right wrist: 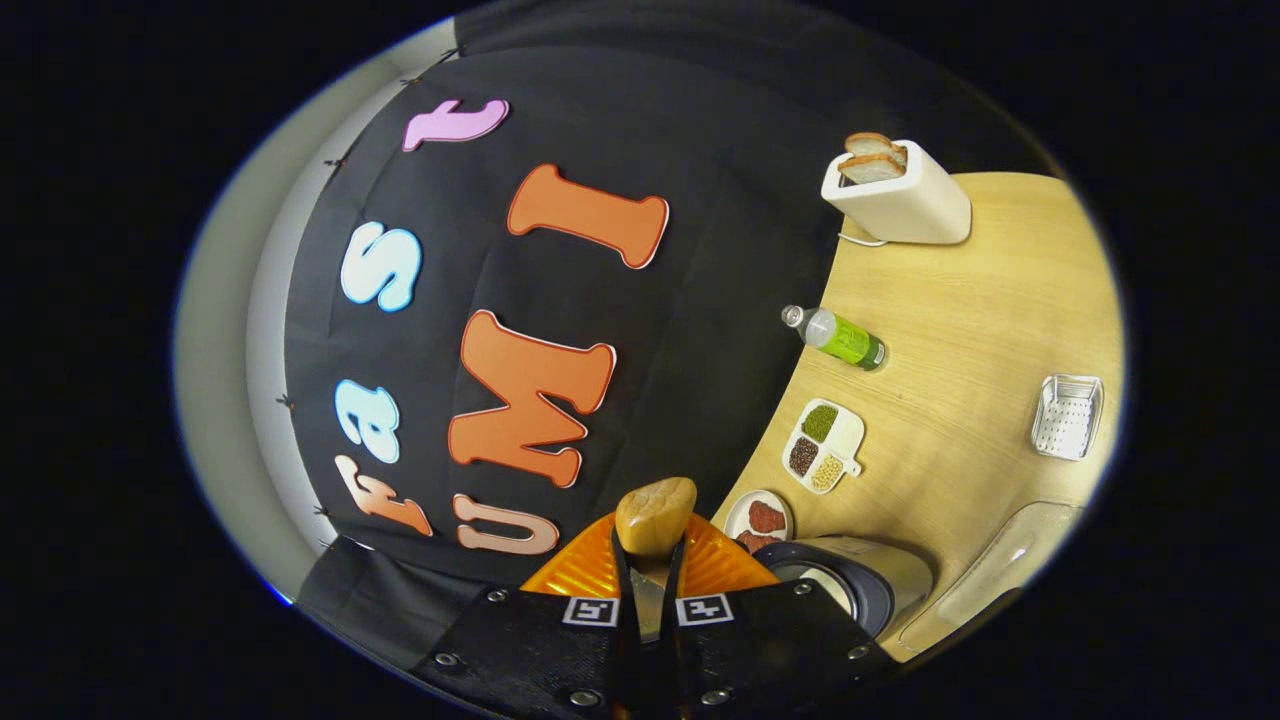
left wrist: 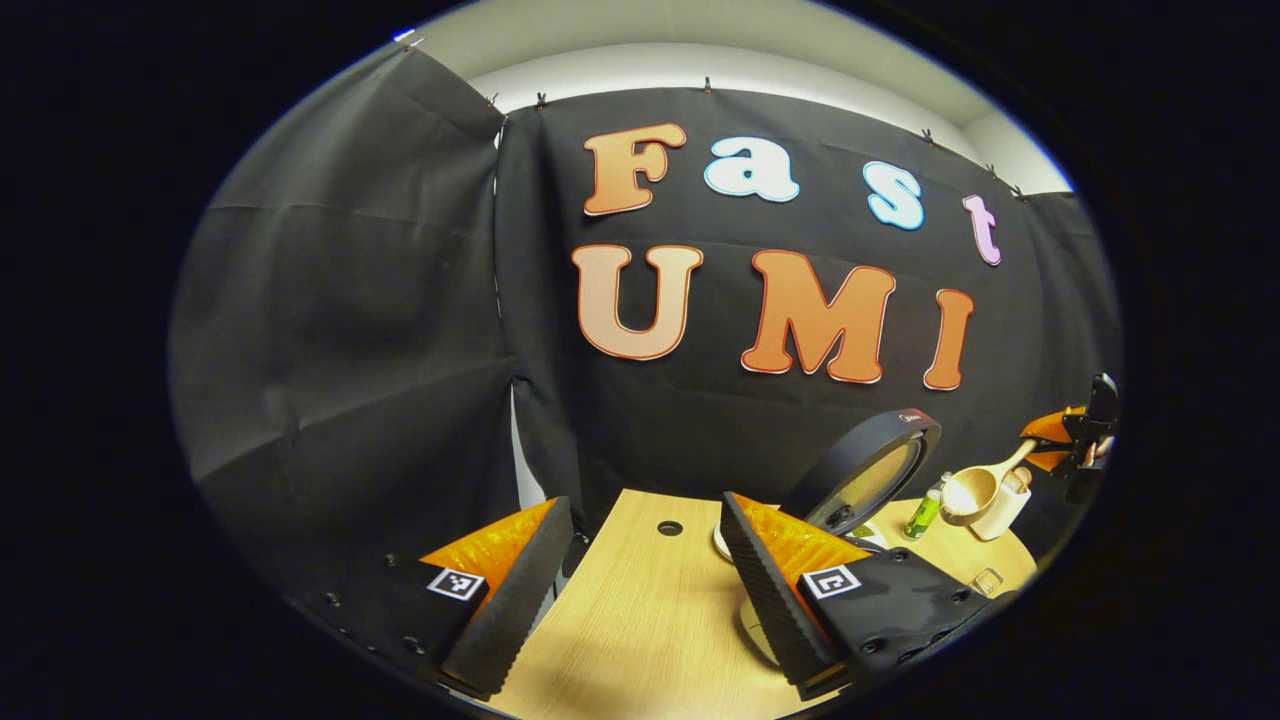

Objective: Close the left gripper, press the button to open the rice cooker; take a wooden spoon from the chopstick holder with the right hand, scoop a spoonful of rice and pour it into the rice cooker, then put the wooden spoon back into the chopstick holder.

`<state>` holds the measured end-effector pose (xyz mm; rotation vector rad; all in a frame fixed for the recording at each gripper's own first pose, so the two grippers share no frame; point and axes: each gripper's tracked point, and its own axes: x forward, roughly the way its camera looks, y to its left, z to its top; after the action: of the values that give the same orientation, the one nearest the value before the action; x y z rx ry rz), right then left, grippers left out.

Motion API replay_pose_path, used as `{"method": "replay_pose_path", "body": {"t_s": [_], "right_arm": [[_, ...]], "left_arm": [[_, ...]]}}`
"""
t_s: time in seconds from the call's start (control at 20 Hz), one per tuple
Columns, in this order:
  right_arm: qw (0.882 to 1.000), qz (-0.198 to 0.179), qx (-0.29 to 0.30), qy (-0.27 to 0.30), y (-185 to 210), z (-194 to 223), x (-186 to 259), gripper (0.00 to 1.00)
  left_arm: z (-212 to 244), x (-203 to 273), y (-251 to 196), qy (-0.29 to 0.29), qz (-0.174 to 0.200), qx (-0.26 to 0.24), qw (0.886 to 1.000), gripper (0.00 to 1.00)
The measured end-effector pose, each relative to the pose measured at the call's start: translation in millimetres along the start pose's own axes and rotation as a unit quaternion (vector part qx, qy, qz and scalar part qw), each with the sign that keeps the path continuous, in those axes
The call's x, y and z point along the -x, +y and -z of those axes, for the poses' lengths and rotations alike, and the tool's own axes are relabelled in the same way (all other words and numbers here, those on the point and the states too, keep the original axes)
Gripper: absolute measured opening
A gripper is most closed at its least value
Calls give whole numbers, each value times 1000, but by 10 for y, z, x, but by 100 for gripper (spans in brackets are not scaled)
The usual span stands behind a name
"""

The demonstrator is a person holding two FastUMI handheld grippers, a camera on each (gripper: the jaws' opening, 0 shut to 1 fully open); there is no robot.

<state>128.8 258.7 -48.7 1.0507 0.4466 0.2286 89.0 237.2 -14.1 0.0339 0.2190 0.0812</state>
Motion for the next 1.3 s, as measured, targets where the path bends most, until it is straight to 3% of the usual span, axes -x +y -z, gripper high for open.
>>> {"method": "replay_pose_path", "body": {"t_s": [0.8, 1.3], "right_arm": [[996, 8, 89, -10, 325, 169, -95, 6], [985, 2, 170, -35, 568, 142, -51, 6]], "left_arm": [[62, -129, 230, 1, -4, 16, 1000, 99], [62, -126, 94, -8, 13, 11, 1000, 97]]}}
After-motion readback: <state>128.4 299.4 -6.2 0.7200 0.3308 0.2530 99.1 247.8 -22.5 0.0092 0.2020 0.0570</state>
